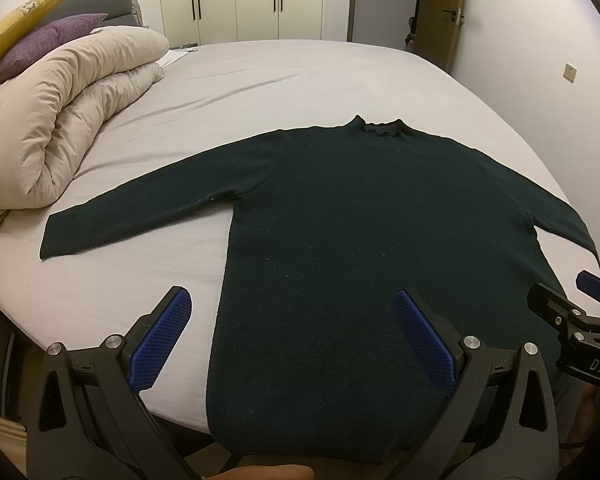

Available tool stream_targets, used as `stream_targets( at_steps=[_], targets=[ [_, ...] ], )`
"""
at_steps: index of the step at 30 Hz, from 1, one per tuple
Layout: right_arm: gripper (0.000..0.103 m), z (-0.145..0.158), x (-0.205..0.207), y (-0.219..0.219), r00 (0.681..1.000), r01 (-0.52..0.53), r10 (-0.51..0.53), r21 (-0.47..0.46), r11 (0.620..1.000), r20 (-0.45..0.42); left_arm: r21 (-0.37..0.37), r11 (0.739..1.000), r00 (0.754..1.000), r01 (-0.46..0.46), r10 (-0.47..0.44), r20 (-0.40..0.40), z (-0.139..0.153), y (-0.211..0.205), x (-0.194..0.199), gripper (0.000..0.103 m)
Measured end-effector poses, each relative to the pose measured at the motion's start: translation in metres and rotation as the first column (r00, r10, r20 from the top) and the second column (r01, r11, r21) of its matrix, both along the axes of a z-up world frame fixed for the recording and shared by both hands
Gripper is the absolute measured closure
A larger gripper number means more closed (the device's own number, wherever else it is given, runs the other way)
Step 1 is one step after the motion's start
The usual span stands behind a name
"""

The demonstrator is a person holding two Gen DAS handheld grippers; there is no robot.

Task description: Fold small clothes

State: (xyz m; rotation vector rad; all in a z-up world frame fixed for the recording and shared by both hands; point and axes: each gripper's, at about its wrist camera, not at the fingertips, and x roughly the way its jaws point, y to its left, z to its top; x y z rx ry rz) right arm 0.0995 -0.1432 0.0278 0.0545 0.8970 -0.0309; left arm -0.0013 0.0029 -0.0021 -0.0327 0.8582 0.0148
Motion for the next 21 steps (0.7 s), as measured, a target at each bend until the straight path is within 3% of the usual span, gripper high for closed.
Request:
stream_targets(
  at_steps=[21],
  targets=[
    [0.000, -0.0016, 0.0000, 0.0025, 1.000, 0.003, -0.003, -0.022, 1.000, -0.013, -0.003, 1.000, 1.000, -0.017, 0.017, 0.001, -0.0015, 0.0049, 0.0019, 0.000]
  ],
)
